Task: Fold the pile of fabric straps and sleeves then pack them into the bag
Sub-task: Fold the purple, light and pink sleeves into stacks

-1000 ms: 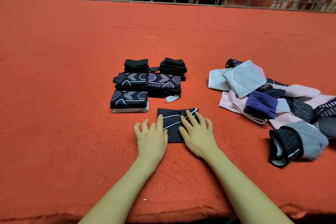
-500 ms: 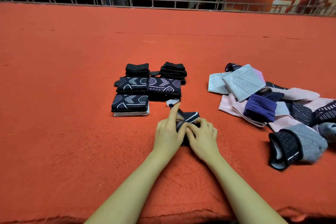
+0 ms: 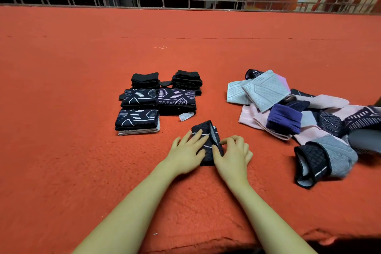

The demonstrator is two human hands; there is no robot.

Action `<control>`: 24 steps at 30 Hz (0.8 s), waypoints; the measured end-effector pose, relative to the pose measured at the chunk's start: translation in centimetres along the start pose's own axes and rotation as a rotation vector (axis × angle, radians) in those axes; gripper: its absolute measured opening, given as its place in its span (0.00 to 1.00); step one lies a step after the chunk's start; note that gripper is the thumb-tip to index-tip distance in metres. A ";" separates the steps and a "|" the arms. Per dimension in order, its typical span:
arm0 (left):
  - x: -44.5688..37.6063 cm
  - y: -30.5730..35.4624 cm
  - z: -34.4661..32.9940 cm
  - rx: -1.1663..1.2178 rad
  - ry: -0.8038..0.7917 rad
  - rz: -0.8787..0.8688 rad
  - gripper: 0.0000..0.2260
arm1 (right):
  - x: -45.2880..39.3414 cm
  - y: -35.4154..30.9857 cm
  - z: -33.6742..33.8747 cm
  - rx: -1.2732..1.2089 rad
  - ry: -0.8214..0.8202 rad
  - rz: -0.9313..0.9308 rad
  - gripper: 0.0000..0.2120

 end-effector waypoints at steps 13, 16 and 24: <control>-1.9 0.3 1.3 -0.137 -0.064 -0.134 0.21 | -0.1 -0.3 0.2 0.008 0.037 -0.062 0.08; -2.3 0.2 1.3 -0.095 -0.069 -0.113 0.21 | -0.2 0.0 -0.6 0.135 -0.051 -0.059 0.16; -1.7 -1.1 4.4 0.000 0.276 -0.169 0.24 | -0.5 -1.9 -0.7 -0.221 0.028 0.054 0.08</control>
Point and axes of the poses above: each hand's wrist, its own x-axis away from the middle knuckle, its own z-axis out of the back of the hand, y = z × x, the point moved 3 cm from there along -x, towards the middle knuckle, and after that the axes turned 2 degrees about -x, right-handed, at the moved point
